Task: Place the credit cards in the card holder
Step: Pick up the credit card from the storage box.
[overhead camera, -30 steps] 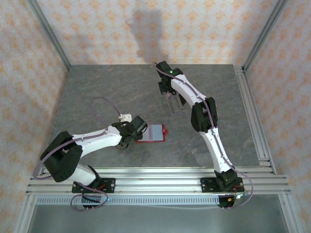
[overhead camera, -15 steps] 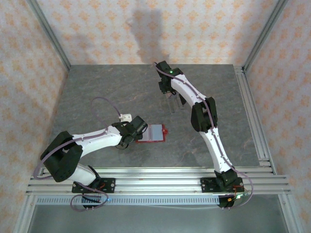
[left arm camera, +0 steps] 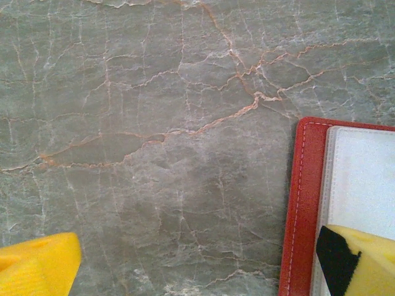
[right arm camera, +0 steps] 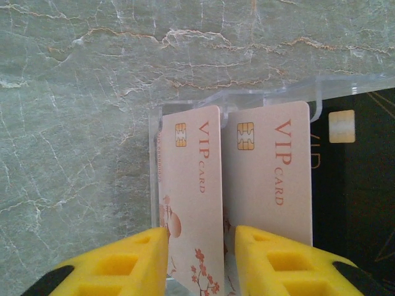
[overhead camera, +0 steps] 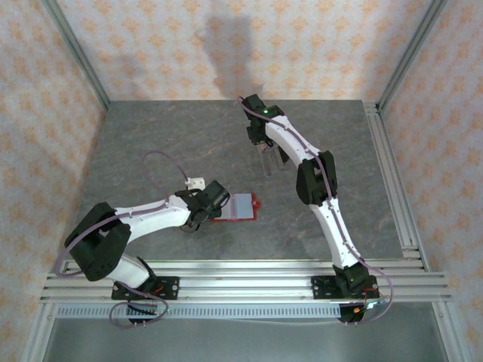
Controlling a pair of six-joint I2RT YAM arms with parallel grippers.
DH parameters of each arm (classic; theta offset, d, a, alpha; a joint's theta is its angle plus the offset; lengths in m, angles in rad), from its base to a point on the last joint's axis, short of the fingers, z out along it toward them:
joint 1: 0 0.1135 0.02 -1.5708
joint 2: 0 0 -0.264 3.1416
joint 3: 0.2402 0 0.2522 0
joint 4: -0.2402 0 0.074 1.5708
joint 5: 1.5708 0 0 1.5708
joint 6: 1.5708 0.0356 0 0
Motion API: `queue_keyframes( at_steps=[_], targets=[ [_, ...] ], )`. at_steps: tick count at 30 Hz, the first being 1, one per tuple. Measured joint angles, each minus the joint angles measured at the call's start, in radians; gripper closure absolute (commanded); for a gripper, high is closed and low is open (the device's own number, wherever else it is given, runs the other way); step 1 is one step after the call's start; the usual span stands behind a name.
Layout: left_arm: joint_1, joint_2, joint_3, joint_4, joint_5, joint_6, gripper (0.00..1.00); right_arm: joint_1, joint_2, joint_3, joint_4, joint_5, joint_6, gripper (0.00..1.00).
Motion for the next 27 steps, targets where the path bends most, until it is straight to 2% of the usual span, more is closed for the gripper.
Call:
queue_keyframes(
  at_steps=[12,22,27],
  targets=[
    [0.000,0.001,0.001,0.000,0.000,0.000,0.00,0.000,0.030,0.018,-0.013,-0.048,0.002,0.75],
    [0.000,0.001,0.001,0.000,0.000,0.000,0.00,0.000,0.031,0.031,-0.016,-0.056,0.005,0.74],
    [0.000,0.001,0.001,0.000,0.000,0.000,0.00,0.000,0.031,0.044,-0.017,-0.056,0.005,0.77]
  ],
)
